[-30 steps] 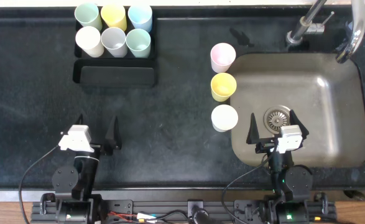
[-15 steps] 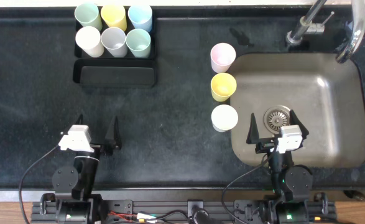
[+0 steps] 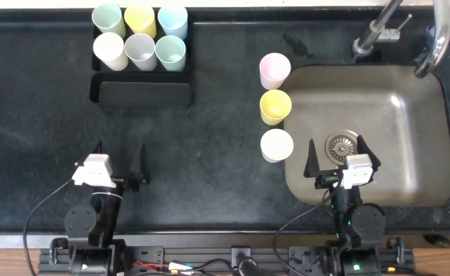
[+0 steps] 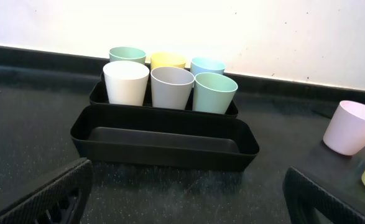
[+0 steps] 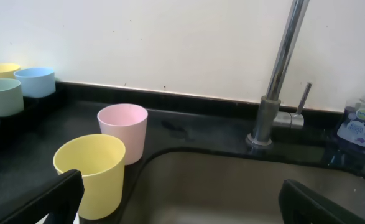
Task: Store Cups
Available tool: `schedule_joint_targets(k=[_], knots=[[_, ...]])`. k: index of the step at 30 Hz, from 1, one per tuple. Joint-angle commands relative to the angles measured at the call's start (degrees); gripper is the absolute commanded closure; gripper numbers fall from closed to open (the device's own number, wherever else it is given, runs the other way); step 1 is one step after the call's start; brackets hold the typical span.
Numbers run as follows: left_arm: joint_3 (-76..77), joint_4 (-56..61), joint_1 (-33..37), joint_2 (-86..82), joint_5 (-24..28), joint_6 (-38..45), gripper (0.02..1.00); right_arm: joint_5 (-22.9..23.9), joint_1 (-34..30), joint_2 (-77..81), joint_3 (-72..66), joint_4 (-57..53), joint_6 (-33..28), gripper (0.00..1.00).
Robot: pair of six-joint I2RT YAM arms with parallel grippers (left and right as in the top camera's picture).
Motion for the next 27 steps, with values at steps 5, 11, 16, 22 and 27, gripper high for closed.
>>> schedule_joint_targets(k=[5,11,16,22,27], knots=[[0.0,-0.2,0.2,-0.6,0.7,-0.2,0.018,0.5,-0.2,-0.6,-0.8,0.3,0.2,0.005],[0.0,-0.2,0.1,-0.6,0.7,-0.2,0.020,0.4,-0.2,-0.6,-0.8,0.3,0.2,0.005],[0.0,-0.2,-0.2,-0.6,0.7,-0.2,0.020,0.4,-0.2,-0.6,-0.8,0.3,0.2,0.007],[0.0,-0.2,-0.2,-0.6,-2.2,-0.2,0.018,0.4,-0.2,-0.6,-0.8,0.3,0.2,0.007],[0.0,6.1,0.0,5.4,-6.1,-0.4,0.018,0.4,-0.2,-0.6,-0.8,0.3,0.2,0.005]])
